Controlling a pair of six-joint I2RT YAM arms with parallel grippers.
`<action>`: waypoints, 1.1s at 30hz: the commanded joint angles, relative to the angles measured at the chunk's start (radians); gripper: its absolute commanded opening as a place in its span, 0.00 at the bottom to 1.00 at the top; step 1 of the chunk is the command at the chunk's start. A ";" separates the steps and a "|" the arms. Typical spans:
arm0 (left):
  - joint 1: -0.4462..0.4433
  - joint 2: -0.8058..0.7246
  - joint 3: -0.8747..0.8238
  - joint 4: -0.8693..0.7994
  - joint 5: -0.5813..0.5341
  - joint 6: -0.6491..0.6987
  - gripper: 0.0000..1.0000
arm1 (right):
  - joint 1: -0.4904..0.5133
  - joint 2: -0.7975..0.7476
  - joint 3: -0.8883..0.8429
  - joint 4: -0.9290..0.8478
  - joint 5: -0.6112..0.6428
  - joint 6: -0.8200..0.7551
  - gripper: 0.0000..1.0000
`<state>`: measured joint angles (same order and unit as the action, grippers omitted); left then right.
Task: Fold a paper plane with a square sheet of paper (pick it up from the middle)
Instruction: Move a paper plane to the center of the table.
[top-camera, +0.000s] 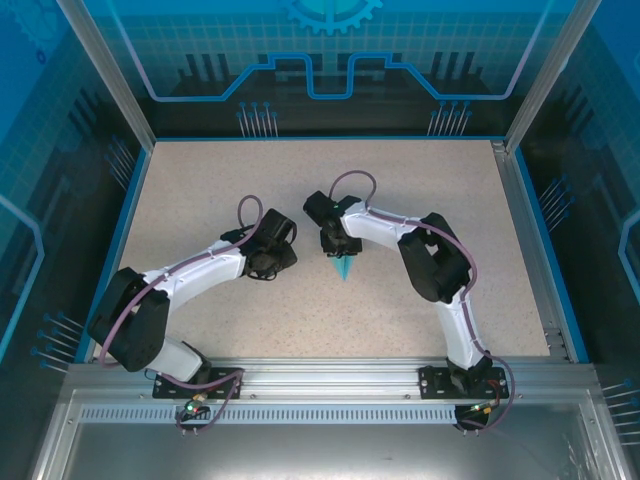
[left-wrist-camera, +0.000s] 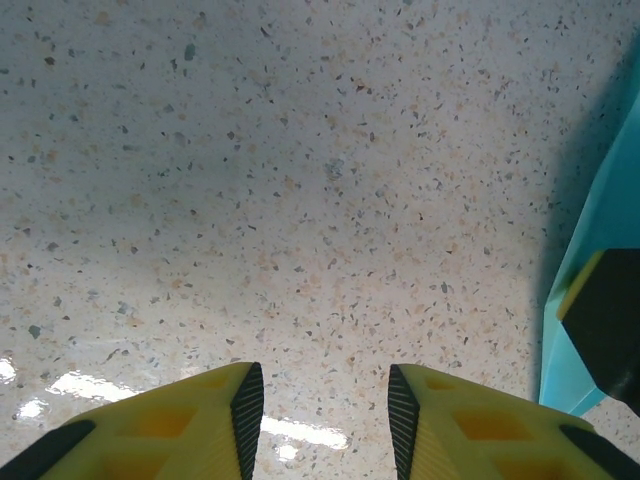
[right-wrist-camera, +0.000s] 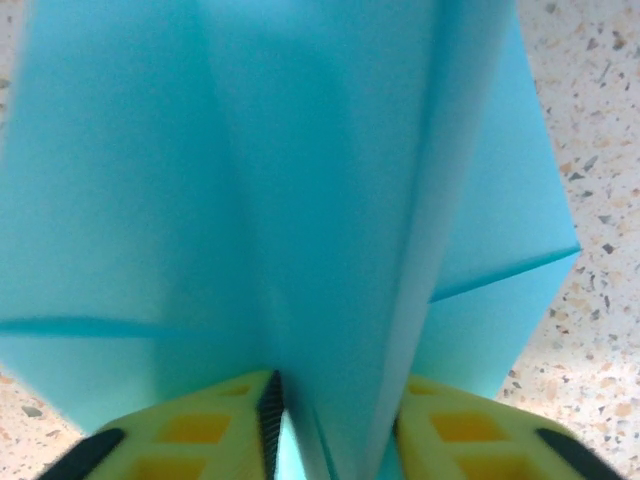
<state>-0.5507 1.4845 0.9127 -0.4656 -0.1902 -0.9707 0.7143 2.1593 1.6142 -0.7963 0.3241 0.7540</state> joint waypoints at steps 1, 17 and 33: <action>0.008 -0.020 -0.012 -0.003 0.005 -0.007 0.42 | 0.016 0.033 0.033 -0.054 0.048 -0.008 0.27; 0.010 -0.020 -0.025 -0.002 0.006 -0.012 0.42 | 0.024 0.113 0.073 -0.086 0.051 -0.015 0.23; 0.010 -0.043 -0.014 -0.011 -0.012 0.006 0.42 | 0.017 -0.151 0.086 -0.106 0.056 -0.081 0.56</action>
<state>-0.5495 1.4666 0.8913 -0.4656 -0.1905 -0.9699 0.7307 2.0930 1.6901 -0.8749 0.3737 0.6842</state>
